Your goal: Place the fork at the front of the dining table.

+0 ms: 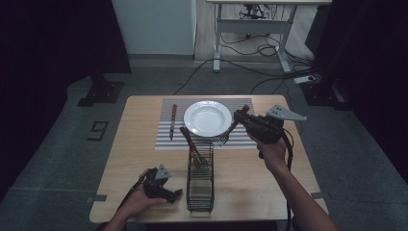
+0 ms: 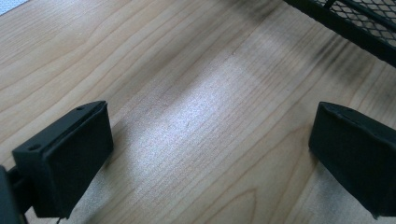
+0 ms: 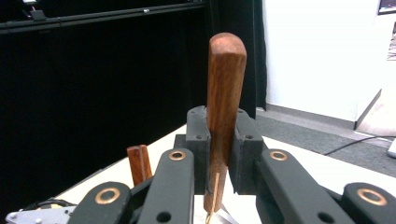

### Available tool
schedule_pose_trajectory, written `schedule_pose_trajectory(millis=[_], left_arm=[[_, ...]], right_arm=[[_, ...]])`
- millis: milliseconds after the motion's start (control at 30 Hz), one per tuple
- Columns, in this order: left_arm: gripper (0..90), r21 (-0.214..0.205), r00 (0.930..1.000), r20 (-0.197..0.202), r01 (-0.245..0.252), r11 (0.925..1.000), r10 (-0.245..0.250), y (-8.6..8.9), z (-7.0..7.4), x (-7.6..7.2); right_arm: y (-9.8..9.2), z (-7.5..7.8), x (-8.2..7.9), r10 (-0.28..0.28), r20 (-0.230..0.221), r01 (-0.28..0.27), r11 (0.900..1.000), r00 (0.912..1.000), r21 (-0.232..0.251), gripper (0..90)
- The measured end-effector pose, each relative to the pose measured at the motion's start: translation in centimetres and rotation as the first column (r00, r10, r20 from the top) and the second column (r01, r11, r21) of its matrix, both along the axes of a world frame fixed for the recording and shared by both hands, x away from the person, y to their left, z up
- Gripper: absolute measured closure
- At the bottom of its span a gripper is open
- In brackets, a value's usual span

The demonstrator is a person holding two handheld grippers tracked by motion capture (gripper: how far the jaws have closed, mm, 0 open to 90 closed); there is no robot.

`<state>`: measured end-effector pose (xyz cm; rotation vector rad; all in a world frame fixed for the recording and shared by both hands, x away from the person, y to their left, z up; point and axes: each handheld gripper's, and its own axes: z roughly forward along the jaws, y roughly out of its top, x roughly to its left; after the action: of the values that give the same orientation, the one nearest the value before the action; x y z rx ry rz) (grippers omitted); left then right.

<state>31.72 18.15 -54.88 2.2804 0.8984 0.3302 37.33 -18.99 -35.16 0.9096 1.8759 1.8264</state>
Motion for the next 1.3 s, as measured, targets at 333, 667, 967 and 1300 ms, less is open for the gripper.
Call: schedule_pose_trajectory(millis=[333,667,967,1300], left_arm=[[0.0,-0.001,1.0,0.0,0.001,1.0,-0.001,0.0,0.0,0.0],[0.0,-0.001,1.0,0.0,0.002,1.0,-0.002,0.0,0.0,0.0],[0.0,-0.001,1.0,-0.001,0.003,1.0,-0.003,0.0,0.0,0.0],[0.0,-0.001,1.0,-0.001,0.003,1.0,-0.003,0.0,0.0,0.0]], right_arm=[[-0.7,-0.6,0.7,-0.054,-0.003,0.054,0.9976,0.9985,-0.043,80.5],[-1.6,-1.5,1.7,-0.115,-0.017,0.113,0.9903,0.9932,-0.081,80.5],[-2.1,-2.2,2.5,-0.153,-0.026,0.149,0.982,0.9879,-0.116,80.5],[-3.1,-3.5,3.8,-0.206,-0.048,0.196,0.9672,0.9774,-0.161,80.5]])
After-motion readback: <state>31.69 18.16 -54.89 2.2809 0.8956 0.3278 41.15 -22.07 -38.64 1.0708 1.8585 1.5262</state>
